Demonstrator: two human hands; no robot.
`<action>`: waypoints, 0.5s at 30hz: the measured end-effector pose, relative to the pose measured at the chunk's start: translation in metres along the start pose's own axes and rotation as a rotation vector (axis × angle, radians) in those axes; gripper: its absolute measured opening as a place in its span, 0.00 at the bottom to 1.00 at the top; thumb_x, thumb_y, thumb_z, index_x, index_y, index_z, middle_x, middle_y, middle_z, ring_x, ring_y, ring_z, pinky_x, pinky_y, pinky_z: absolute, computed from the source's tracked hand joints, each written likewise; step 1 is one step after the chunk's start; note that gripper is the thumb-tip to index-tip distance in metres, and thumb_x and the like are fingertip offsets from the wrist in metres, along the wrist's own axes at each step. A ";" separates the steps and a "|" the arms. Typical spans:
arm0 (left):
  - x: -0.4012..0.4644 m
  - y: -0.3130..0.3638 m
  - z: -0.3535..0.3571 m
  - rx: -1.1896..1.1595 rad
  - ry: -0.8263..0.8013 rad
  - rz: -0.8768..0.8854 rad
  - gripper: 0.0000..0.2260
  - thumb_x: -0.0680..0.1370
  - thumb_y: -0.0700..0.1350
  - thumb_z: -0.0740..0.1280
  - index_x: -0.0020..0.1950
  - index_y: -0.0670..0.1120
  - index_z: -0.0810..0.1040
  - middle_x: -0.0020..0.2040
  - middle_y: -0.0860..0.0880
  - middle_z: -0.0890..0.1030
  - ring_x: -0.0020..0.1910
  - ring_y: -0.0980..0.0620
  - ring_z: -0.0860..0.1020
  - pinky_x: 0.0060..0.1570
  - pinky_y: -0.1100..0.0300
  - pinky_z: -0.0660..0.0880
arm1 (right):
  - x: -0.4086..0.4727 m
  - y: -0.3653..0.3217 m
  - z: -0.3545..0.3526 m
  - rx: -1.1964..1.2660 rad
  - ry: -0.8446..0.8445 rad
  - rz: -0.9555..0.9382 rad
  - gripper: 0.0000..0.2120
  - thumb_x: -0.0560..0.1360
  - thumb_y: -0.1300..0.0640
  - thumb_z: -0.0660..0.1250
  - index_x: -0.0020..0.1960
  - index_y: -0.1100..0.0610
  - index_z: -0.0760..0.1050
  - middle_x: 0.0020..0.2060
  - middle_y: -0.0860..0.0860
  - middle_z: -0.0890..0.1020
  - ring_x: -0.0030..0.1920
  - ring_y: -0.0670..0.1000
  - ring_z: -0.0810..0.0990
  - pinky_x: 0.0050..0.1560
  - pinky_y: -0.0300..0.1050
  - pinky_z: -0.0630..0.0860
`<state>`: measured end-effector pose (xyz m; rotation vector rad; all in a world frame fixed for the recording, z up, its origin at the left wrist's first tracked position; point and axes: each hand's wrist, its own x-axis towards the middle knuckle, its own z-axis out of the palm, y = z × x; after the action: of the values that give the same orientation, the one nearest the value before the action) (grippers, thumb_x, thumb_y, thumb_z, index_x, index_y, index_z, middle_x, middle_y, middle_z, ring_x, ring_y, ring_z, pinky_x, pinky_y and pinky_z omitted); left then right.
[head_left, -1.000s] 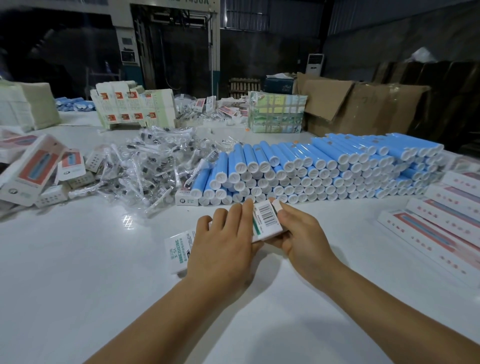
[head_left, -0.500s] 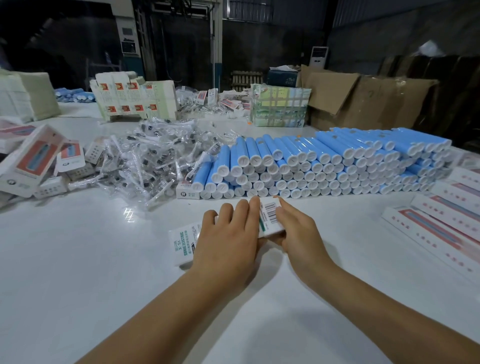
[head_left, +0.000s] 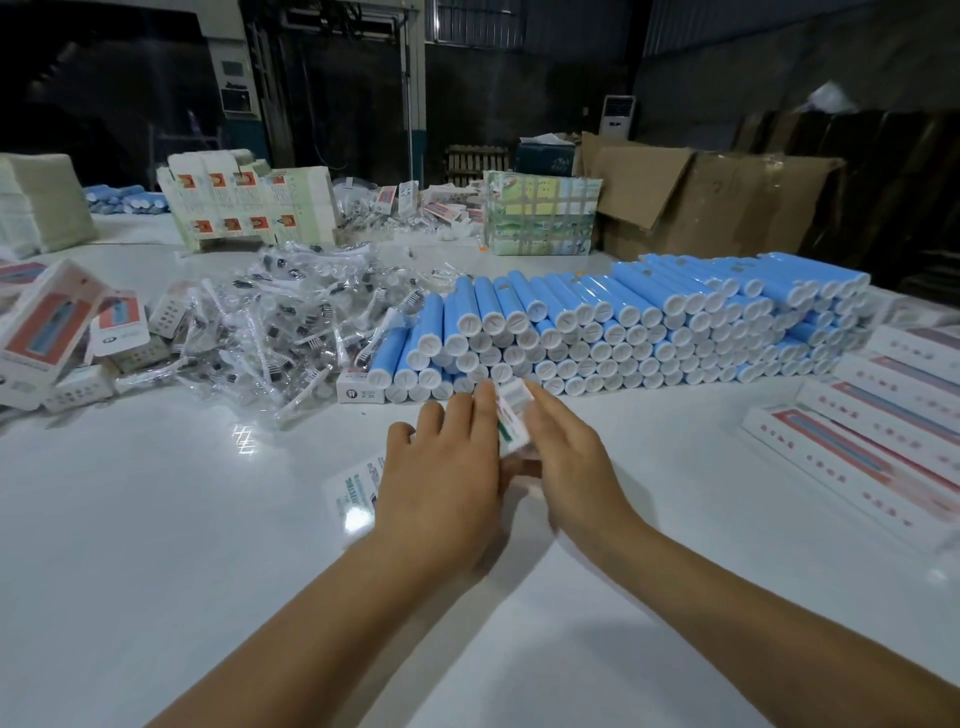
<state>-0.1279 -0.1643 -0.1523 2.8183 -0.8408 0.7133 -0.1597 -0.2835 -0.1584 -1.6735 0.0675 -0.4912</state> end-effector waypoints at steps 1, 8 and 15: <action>0.005 -0.001 -0.002 -0.112 0.031 -0.038 0.31 0.81 0.59 0.51 0.78 0.46 0.44 0.70 0.48 0.62 0.65 0.46 0.64 0.58 0.51 0.63 | 0.002 -0.002 -0.001 0.108 -0.002 -0.006 0.18 0.80 0.48 0.56 0.68 0.49 0.70 0.54 0.48 0.82 0.51 0.45 0.81 0.53 0.47 0.80; 0.014 -0.007 -0.023 -1.619 0.302 -0.598 0.07 0.82 0.53 0.58 0.53 0.55 0.75 0.37 0.60 0.81 0.40 0.61 0.79 0.40 0.62 0.74 | -0.003 0.007 0.000 -0.037 -0.135 -0.028 0.23 0.70 0.35 0.59 0.64 0.34 0.66 0.46 0.39 0.77 0.41 0.37 0.75 0.43 0.36 0.73; 0.007 -0.011 -0.009 -2.213 0.147 -1.306 0.20 0.78 0.59 0.60 0.49 0.43 0.77 0.35 0.41 0.84 0.42 0.43 0.80 0.43 0.50 0.76 | -0.010 0.015 0.022 -0.570 -0.313 -0.177 0.32 0.69 0.36 0.60 0.72 0.36 0.60 0.51 0.45 0.67 0.56 0.43 0.70 0.58 0.35 0.66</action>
<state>-0.1203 -0.1568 -0.1407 0.6902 0.3792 -0.2884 -0.1579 -0.2624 -0.1770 -2.3121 -0.1892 -0.3519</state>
